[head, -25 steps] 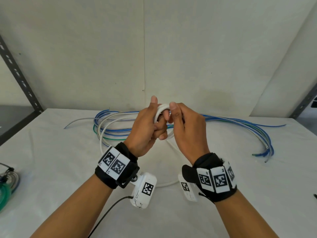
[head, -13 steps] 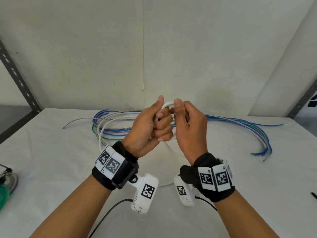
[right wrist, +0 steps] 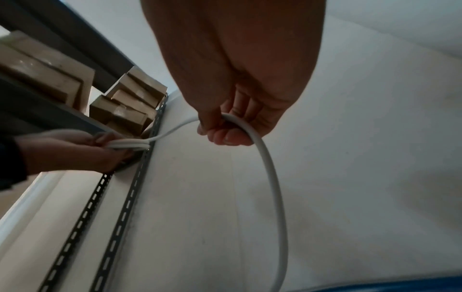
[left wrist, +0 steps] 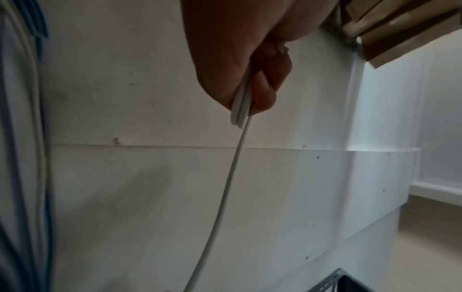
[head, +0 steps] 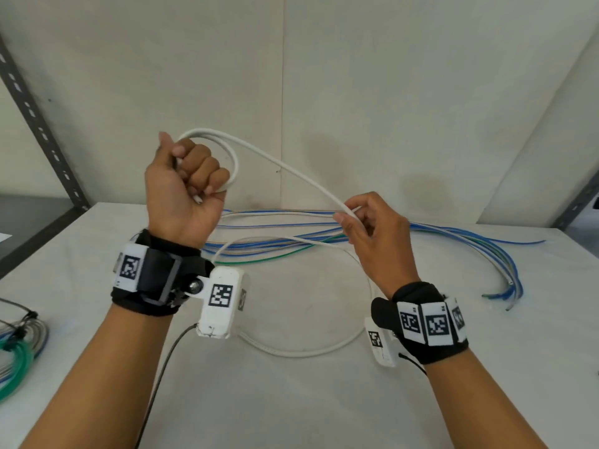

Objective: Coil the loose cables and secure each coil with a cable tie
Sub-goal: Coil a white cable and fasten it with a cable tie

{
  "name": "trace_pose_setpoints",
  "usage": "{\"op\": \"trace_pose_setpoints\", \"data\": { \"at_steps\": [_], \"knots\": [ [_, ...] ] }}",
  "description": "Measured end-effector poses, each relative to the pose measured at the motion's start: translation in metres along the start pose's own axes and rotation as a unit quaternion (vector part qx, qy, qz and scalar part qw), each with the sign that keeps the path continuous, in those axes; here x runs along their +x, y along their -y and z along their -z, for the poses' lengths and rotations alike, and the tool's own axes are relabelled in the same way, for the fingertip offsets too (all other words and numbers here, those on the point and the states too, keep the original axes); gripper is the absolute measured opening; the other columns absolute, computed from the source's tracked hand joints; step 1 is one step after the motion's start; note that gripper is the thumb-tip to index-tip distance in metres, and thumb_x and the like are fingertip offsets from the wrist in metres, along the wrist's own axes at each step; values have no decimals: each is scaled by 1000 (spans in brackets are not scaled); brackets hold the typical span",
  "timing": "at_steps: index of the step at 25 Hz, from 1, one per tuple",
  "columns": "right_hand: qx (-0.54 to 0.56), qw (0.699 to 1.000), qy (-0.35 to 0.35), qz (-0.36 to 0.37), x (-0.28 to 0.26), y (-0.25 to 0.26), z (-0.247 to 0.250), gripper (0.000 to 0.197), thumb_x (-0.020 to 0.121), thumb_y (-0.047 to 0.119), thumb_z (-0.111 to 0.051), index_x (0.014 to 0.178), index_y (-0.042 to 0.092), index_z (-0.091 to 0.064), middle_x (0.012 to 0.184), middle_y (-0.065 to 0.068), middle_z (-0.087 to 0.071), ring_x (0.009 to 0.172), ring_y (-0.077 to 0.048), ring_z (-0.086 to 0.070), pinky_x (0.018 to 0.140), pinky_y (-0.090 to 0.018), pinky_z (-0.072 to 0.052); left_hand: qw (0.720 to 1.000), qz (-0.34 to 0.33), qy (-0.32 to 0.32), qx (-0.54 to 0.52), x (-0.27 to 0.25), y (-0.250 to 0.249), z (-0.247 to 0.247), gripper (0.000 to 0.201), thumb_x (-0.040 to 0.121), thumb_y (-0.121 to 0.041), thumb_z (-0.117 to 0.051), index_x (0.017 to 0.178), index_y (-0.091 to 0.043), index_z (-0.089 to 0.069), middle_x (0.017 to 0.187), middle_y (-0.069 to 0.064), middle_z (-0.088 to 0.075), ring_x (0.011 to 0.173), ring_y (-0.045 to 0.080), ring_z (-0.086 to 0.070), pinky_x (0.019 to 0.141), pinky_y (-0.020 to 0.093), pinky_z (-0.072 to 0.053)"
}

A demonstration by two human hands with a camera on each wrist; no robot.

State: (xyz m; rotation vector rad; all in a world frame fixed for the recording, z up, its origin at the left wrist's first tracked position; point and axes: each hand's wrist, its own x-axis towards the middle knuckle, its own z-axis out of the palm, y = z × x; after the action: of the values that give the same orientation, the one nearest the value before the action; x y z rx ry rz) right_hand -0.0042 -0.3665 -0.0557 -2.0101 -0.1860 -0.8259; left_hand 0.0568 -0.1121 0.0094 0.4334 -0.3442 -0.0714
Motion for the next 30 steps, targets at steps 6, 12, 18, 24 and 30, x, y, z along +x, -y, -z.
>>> {"op": "trace_pose_setpoints", "data": {
  "at_steps": [6,12,18,24,30],
  "knots": [
    [-65,995,18,71,5,7,22,17,99,33,-62,88,21,-68,66,5,-59,61,-14,-55,59,-29,-46,989,-71,20,129,-1,-1,-9,39,109,-29,-27,75,-20,-43,54,-7,-35,44,9,-29,52,23,-31],
    [-160,965,168,124,-2,30,22,35,100,50,-45,79,28,-64,74,8,-60,68,-10,-54,63,-35,-44,890,-146,93,423,-8,41,-3,30,111,-21,-23,87,-17,-42,76,2,-71,79,31,-73,79,41,-56],
    [-124,977,75,159,2,59,33,37,104,38,-49,78,19,-66,67,9,-54,59,-8,-47,57,-27,-34,754,-77,175,628,-29,77,2,41,110,-33,-33,82,-8,-47,62,1,-57,54,20,-53,60,33,-42],
    [-108,989,-59,78,6,40,27,38,105,35,-52,76,13,-66,54,17,-46,52,-4,-44,54,-15,-26,868,188,196,415,-45,92,-21,47,109,-29,-29,69,-14,-47,49,-3,-27,45,15,-19,55,39,-20],
    [-86,994,-60,40,-9,39,-3,47,104,48,-36,90,14,-65,72,12,-57,66,-5,-51,63,-26,-35,928,207,125,283,-41,84,-26,48,108,-36,-30,64,-20,-36,48,-7,-19,40,10,-11,44,25,-29]
  ]
}}
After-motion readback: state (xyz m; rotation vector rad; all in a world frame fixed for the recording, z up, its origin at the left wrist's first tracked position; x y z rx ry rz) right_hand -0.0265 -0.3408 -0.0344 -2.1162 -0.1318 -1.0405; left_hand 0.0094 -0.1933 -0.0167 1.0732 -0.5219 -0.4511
